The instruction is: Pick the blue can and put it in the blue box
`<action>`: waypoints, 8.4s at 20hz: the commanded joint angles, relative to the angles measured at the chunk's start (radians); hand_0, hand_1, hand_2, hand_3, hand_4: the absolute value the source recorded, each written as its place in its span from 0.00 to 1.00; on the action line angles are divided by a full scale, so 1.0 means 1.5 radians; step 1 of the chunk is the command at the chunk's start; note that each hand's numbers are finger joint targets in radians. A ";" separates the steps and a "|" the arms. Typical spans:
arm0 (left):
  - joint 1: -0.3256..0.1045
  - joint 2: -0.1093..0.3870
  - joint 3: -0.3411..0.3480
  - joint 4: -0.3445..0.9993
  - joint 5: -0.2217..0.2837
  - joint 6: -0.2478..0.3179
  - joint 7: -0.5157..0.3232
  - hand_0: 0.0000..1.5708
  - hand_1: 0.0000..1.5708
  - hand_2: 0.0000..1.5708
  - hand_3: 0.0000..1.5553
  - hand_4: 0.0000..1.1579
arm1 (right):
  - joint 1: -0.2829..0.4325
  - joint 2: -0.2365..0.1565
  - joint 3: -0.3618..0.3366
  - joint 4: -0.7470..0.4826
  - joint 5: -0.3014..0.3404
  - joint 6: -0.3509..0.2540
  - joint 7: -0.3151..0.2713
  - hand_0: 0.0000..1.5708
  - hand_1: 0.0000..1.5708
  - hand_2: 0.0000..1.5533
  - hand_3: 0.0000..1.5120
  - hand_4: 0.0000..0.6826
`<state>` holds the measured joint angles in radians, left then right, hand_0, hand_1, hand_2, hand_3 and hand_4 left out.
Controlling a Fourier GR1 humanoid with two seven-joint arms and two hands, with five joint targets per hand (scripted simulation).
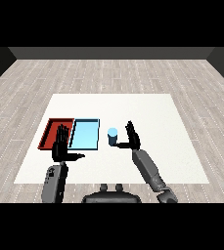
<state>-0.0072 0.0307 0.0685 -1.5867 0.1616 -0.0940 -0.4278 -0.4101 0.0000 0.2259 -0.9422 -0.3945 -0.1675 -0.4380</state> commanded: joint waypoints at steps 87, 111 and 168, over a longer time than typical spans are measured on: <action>-0.126 -0.020 -0.146 0.144 -0.037 0.083 0.068 0.00 0.00 0.00 0.00 0.00 | -0.112 -0.132 0.243 -0.091 -0.137 -0.161 -0.032 0.91 0.91 0.93 0.94 0.97; -0.301 -0.020 -0.337 0.384 0.103 0.254 0.004 0.00 0.00 0.00 0.00 0.00 | -0.112 -0.080 0.092 -0.164 0.047 -0.021 0.084 0.89 0.89 0.93 0.93 0.99; -0.263 0.015 -0.376 0.355 0.100 0.359 0.038 1.00 1.00 0.98 0.95 0.66 | -0.063 -0.001 0.214 -0.193 0.003 -0.054 0.069 0.69 0.69 0.72 0.53 0.00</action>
<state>-0.4487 0.0250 -0.5168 -0.9937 0.3136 0.4734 -0.4071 -0.5544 -0.0235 0.5711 -1.2485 -0.3740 -0.3104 -0.3178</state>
